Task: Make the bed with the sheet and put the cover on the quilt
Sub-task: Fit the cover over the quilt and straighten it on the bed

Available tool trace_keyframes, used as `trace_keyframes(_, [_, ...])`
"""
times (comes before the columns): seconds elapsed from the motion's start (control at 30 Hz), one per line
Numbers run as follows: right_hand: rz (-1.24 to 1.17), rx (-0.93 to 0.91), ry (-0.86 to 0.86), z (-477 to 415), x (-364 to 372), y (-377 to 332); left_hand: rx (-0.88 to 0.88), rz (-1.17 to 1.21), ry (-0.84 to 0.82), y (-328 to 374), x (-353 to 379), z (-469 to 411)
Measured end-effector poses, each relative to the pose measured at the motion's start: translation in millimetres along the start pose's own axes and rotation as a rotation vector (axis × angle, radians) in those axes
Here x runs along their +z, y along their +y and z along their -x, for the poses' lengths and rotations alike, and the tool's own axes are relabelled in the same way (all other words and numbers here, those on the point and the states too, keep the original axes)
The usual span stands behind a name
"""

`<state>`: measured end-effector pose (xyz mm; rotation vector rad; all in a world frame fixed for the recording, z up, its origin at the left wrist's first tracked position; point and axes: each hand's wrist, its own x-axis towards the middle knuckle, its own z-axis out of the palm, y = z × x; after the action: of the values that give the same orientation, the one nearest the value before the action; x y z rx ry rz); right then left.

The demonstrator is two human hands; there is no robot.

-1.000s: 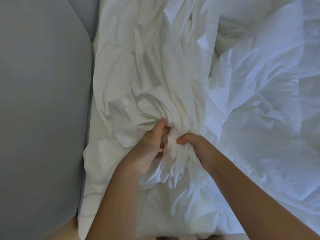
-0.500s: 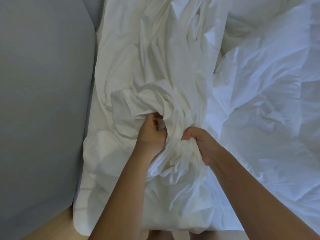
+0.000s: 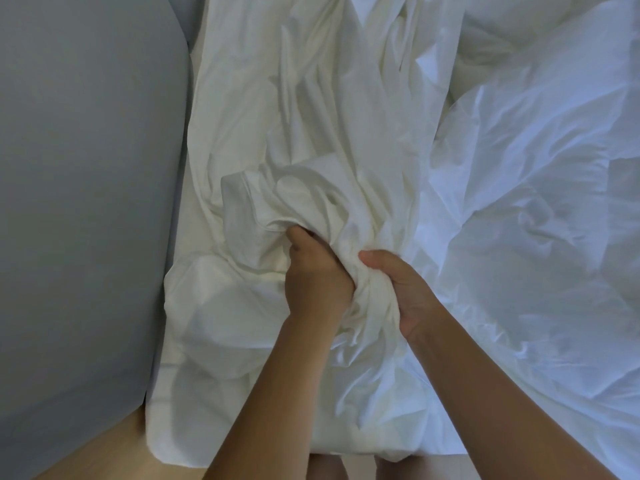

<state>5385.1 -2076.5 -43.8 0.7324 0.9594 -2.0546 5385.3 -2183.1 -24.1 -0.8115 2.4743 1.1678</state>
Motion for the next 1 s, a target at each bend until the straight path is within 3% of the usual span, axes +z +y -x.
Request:
trace_keyframes(0.2, [0.095,-0.072,-0.096,5.7,0.8,-8.5,-0.056,-0.124,-0.092,8.7,4.0,-7.0])
trace_keyframes(0.33, [0.322,-0.183,0.025,-0.2,8.7,-7.9,-0.059,-0.032,-0.081,9.5,0.4,-4.2])
trace_keyframes(0.5, [0.042,-0.092,0.071,-8.4,-4.9,-1.7,-0.043,0.188,-0.101,-7.0,-8.8,-6.0])
trace_keyframes(0.73, [-0.010,-0.038,0.090,-13.4,-13.1,4.2,-0.063,0.337,-0.137,-24.8,-19.9,-17.2])
trace_keyframes(0.9, [-0.028,-0.038,0.072,-11.7,-14.4,3.2,-0.024,0.031,-0.229,-15.5,-25.6,-24.9])
trace_keyframes(1.0, [-0.031,-0.050,0.100,-13.2,-13.8,3.7,-0.011,-0.009,-0.330,-5.2,-23.8,-32.4])
